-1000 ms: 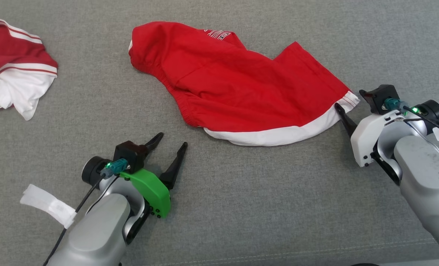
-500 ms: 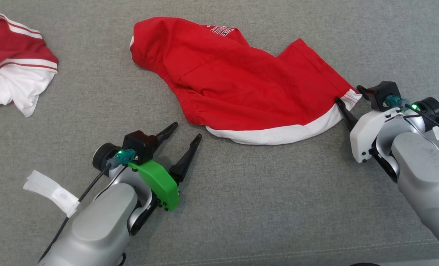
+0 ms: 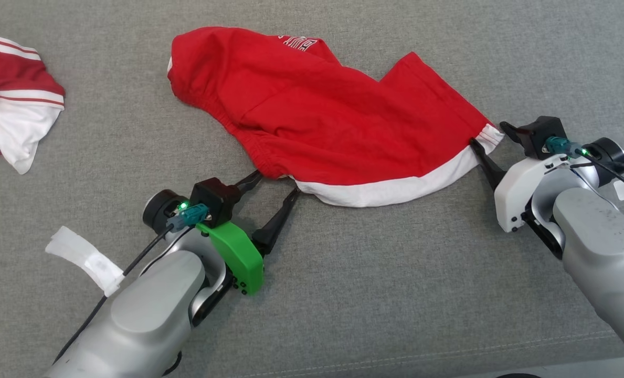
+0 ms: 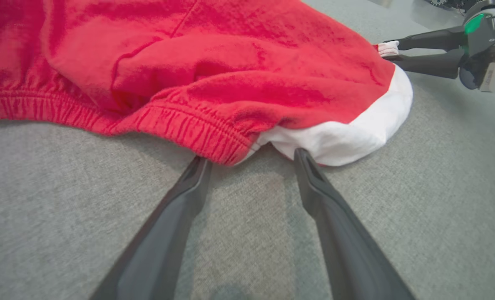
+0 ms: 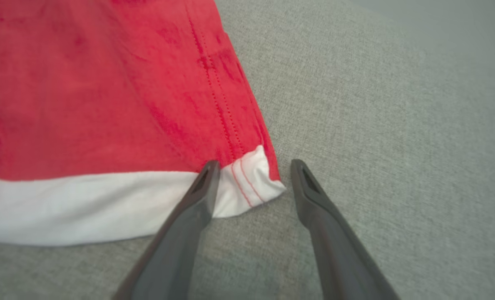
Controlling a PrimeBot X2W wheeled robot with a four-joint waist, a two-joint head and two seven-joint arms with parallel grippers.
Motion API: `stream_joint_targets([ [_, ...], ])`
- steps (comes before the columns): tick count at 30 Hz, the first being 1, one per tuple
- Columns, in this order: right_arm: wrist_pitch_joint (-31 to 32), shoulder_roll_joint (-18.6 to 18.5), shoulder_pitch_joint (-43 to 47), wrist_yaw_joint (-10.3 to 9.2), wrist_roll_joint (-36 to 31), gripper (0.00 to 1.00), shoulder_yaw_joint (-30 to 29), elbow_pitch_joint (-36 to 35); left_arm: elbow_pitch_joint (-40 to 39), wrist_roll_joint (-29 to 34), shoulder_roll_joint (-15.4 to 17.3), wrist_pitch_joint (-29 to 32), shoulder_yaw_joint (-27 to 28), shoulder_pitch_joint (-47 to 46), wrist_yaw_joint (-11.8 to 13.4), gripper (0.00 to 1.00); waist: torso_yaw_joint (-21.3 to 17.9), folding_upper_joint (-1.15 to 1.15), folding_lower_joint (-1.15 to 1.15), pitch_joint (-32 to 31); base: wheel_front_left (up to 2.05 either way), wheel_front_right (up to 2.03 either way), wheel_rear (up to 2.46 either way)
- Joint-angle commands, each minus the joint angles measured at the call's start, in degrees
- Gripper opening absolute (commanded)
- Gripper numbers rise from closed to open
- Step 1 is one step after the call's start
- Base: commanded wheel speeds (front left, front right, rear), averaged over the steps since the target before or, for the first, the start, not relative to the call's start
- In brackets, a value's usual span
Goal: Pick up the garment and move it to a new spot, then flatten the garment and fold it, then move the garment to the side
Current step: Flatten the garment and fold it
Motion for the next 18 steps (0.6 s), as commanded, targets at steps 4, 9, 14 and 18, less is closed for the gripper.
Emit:
stream_joint_targets([
  [4, 0.1, -0.3, 1.1, -0.12, 0.8, 0.75, 1.3, 2.2, -0.9, -0.2, 0.5, -0.2, -0.8, -0.9, 0.1, 1.0, -0.2, 0.0, 0.0, -0.3, 0.0, 0.0, 0.0],
  [9, -0.3, -0.2, 0.8, -0.13, 1.7, 0.37, 2.2, 3.0, -1.5, -0.4, 0.4, -0.2, -1.8, -1.2, 0.1, 0.99, -0.1, 0.0, 0.0, -0.7, 0.0, 0.0, 0.0],
  [14, -0.8, 0.2, 0.6, -0.13, 2.7, 0.19, 3.1, 3.4, -0.5, -1.2, -0.5, -0.2, -2.6, -1.3, 0.1, 0.61, -0.3, 0.0, 0.0, -1.5, 0.0, 0.0, 0.0],
  [18, -1.3, 0.3, 0.4, -0.12, 3.4, 0.13, 3.9, 3.5, 0.6, -1.7, -1.3, -0.2, -3.0, -1.3, 0.1, 0.38, -0.6, 0.0, 0.0, -2.1, 0.0, 0.0, 0.0],
])
